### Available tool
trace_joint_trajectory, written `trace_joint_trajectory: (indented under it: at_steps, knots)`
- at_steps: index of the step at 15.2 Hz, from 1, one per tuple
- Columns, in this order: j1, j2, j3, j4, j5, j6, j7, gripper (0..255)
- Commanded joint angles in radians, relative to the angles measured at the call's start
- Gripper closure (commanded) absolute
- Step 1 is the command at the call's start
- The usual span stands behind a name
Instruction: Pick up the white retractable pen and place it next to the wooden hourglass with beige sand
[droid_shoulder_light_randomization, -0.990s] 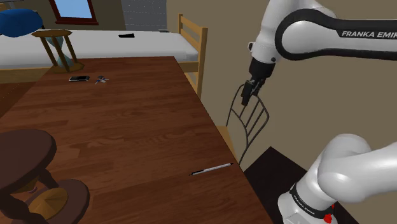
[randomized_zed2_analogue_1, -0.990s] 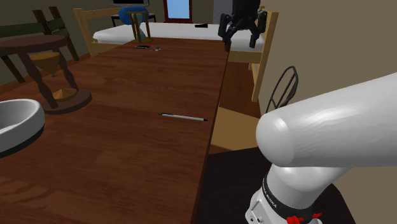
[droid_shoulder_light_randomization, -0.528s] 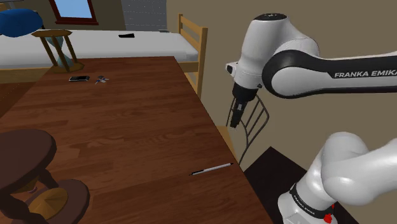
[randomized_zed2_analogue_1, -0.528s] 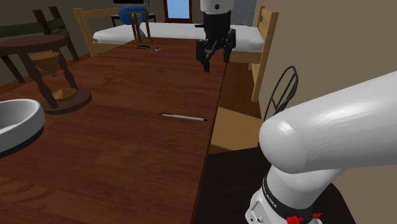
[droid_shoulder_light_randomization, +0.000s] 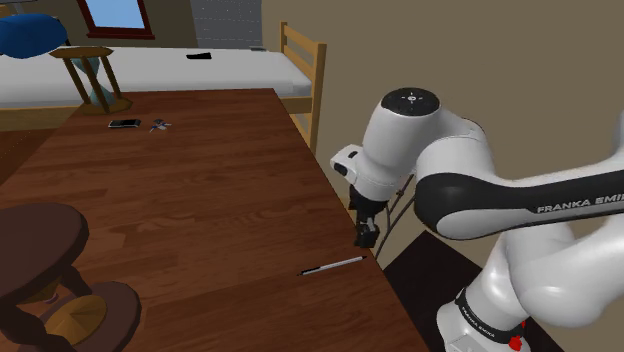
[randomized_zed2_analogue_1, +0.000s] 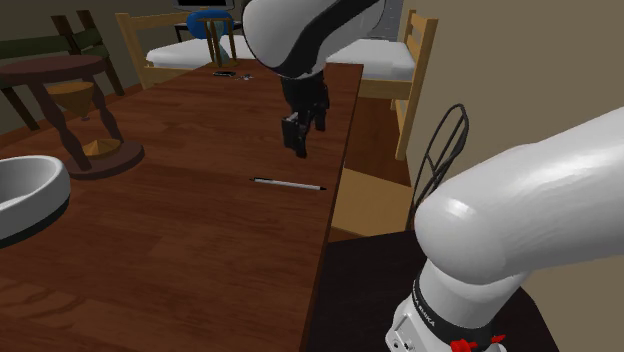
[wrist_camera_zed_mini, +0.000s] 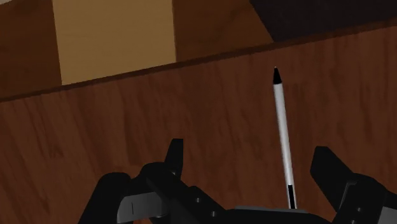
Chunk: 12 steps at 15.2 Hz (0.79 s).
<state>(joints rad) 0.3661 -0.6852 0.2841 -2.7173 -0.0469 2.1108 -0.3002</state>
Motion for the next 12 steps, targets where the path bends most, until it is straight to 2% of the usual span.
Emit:
trace_joint_trajectory:
  at_steps: [1,4,12]
  knots:
    - [0.038,0.025,0.037,-0.034,-0.011,0.060,-0.023,0]
    - [0.097,0.044,0.088,-0.095,-0.027,0.141,-0.054,0]
    - [0.054,0.132,0.105,-0.145,-0.064,0.281,-0.030,0]
